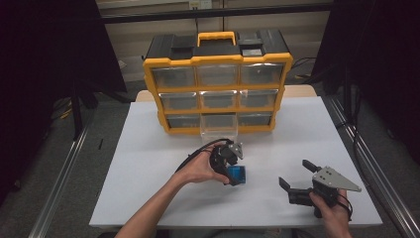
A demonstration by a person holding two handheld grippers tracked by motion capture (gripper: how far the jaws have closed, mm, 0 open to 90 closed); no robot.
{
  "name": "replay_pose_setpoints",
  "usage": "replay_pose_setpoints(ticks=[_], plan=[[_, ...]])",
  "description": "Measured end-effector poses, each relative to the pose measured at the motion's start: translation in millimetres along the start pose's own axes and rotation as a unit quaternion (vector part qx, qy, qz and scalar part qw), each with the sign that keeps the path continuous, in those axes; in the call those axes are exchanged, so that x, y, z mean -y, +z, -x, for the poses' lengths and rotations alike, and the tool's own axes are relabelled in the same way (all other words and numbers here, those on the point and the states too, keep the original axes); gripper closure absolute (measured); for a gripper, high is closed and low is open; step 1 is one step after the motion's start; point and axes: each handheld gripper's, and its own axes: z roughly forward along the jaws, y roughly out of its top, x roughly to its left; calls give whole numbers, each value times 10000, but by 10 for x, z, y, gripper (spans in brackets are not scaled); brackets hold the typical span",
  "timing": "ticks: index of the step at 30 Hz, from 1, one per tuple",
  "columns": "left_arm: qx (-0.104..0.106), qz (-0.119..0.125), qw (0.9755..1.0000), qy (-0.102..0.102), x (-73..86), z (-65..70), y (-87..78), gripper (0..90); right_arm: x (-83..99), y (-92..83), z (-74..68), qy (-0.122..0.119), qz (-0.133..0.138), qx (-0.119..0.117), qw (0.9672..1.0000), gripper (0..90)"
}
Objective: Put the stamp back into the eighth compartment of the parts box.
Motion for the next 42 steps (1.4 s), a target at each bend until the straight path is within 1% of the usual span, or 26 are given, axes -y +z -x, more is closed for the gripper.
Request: replay_pose_setpoints(ticks=[2, 3, 4, 5, 7, 10, 11, 12, 13, 14, 16, 17, 21, 22, 23, 26, 27, 29, 30, 31, 32, 34, 37, 40, 41, 42], plan=[[20, -18, 10000, -2, -5, -3, 16, 248, 1, -3, 1, 5, 0, -2, 10000, 16], [19, -93, 9999, 76, -10, -11, 16, 251, 1, -3, 2, 0, -4, -5, 10000, 16], [31, -52, 10000, 7, -12, -1, 33, 257, 2, 0, 2, 6, 8, -1, 10000, 16], [45, -28, 10000, -7, -15, 3, 40, 271, 2, -1, 3, 3, 0, -6, 10000, 16], [38, -72, 9999, 81, -23, -3, 47, 289, 1, -2, 2, 2, 0, -10, 10000, 16], [4, -53, 9999, 126, -41, -8, 60, 303, 1, 0, 0, 10, -6, -19, 10000, 16], [14, -108, 9998, 189, -46, -16, 57, 304, 1, -1, 0, 13, -6, -17, 10000, 16], [-18, -70, 9999, 116, -47, -3, 68, 302, 1, -2, 0, 18, -7, -14, 10000, 16], [-102, -27, 9999, 84, -42, 15, 77, 305, 1, -1, 1, 13, -7, -23, 10000, 16], [-55, -88, 9999, 128, -45, 13, 69, 316, 1, -2, 0, 16, -8, -20, 10000, 16], [-100, -83, 9997, 203, -44, 10, 71, 324, 2, 2, 1, 13, -12, -28, 10000, 16], [-160, -103, 9994, 275, -43, 8, 67, 335, 1, 3, 0, 15, -11, -30, 10000, 16], [-209, -48, 9994, 277, -32, 9, 62, 384, 2, -2, -3, 8, -16, -27, 10000, 16], [-216, -59, 9993, 313, -29, 4, 55, 402, 3, -1, 1, -2, -12, -29, 10000, 16], [-228, -27, 9993, 289, -28, 8, 60, 414, 3, 1, 3, -8, -4, -25, 10000, 16], [-255, -16, 9991, 326, -27, 8, 59, 414, 4, -1, 1, -5, -18, -39, 10000, 15], [-226, -87, 9989, 402, -31, -2, 47, 415, 4, 0, 2, -4, -20, -42, 10000, 15], [-222, -27, 9995, 238, -30, 12, 54, 415, 3, 0, 1, 3, -18, -46, 10000, 15], [-217, 5, 9995, 211, -27, 10, 54, 415, 3, 0, 2, -3, -19, -41, 10000, 15], [-193, -17, 9995, 256, -26, -1, 44, 415, 4, 0, 1, -7, -18, -42, 10000, 14], [-220, 46, 9995, 202, -21, 4, 46, 415, 4, -3, 1, 3, -21, -30, 10000, 15], [-161, 113, 9997, 123, -14, -4, 31, 416, 4, -4, 2, 2, -8, -18, 10000, 15], [-221, 156, 9996, 109, -7, -9, 3, 416, 4, -2, 2, 3, -2, -18, 10000, 15], [-199, 213, 9996, 55, -2, -17, -36, 416, 3, -4, 2, 5, -12, -18, 10000, 15], [-211, 273, 9994, 17, 1, -15, -42, 416, 3, -3, 2, 5, -15, -21, 10000, 15], [-214, 287, 9994, 22, 4, -19, -59, 416, 3, -4, 0, 8, -17, -22, 10000, 15]])
